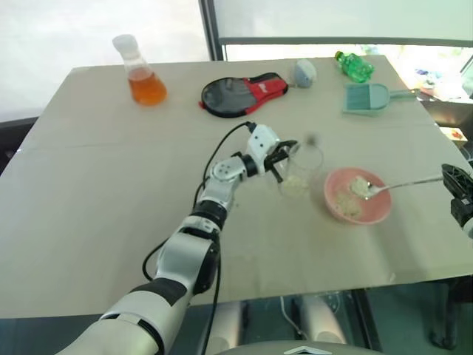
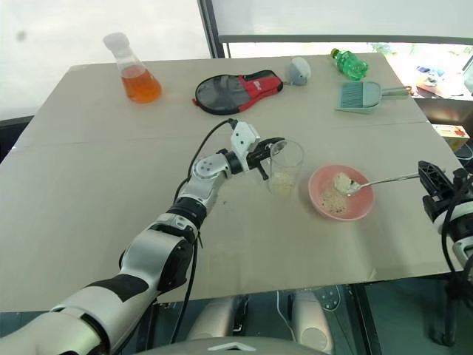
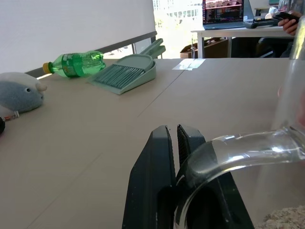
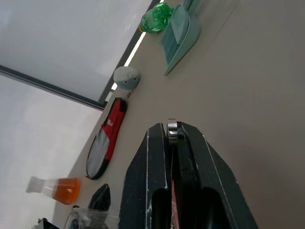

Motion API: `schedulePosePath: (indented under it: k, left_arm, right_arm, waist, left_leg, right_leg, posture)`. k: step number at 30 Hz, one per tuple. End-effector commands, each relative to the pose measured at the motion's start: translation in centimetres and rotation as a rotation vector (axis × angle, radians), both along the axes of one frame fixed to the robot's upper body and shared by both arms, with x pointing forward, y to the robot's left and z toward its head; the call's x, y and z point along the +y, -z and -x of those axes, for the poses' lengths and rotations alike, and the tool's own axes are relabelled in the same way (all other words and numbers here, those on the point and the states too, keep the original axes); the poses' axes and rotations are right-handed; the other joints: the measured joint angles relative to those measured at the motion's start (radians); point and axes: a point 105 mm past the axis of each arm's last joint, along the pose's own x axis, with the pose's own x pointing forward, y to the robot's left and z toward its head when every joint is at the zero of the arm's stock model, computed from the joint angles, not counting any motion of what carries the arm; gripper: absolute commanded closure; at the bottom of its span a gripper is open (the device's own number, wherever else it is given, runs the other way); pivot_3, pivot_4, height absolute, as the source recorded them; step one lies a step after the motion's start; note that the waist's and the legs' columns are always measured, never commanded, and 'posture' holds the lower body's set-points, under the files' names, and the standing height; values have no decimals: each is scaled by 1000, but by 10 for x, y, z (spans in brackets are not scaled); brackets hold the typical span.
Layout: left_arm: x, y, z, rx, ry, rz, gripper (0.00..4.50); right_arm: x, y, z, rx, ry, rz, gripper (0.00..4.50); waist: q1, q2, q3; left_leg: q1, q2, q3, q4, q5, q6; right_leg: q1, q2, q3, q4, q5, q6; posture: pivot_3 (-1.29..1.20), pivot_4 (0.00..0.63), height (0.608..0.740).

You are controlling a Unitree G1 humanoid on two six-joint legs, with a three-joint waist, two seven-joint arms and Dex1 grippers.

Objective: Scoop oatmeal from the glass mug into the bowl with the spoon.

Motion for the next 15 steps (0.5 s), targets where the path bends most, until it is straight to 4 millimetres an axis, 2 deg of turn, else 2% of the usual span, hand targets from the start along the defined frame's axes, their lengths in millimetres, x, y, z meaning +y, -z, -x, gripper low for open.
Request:
schedulePosePath:
  k: [1, 8, 15]
  left_arm:
    - [-8, -4, 4, -33, 41, -21, 4485]
    - [-5, -3, 4, -27, 36, -20, 4485]
    - [-1, 0, 4, -21, 21, -7, 4485]
  right_arm:
    - [17, -22, -3, -40, -119, 164, 4500]
    - [37, -24, -16, 14, -221, 622, 4500]
    - [50, -48, -28, -100, -250, 972, 4500]
  waist:
    - [2, 0, 0]
    - [6, -1, 0]
    - [6, -1, 0]
  left_leg:
    - [0, 0, 0, 0, 0, 0]
    - [-1, 0, -1, 2, 0, 0]
    - [-2, 0, -3, 4, 0, 0]
  right_leg:
    - [0, 0, 0, 0, 0, 0]
    - [2, 0, -2, -1, 0, 0]
    - [2, 0, -3, -2, 1, 1]
  posture:
    - [0, 150, 740]
    - [0, 150, 740]
    - [0, 150, 740]
